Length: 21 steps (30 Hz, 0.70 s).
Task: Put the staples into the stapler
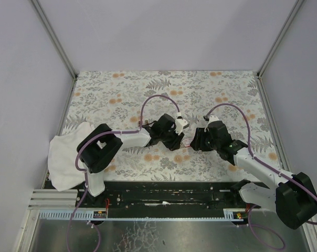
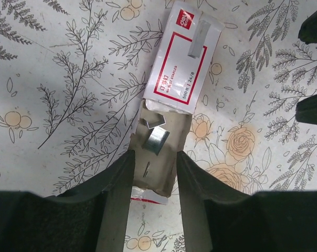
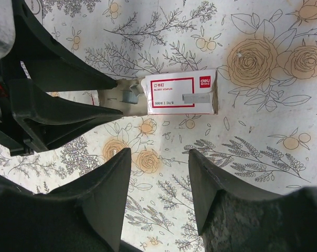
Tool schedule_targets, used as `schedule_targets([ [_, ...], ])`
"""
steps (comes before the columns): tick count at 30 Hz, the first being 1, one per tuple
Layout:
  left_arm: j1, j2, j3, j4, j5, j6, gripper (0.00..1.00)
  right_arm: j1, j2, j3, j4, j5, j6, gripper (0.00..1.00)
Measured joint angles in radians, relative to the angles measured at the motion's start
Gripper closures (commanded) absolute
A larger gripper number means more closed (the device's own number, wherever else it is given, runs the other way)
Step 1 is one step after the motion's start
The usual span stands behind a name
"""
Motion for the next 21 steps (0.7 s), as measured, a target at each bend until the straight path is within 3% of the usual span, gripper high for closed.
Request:
schedule_targets([
  [21,0.0,0.003,0.006,0.022,0.001,0.011,0.72,0.0,0.009,0.0,0.0,-0.001,0.0,0.45],
])
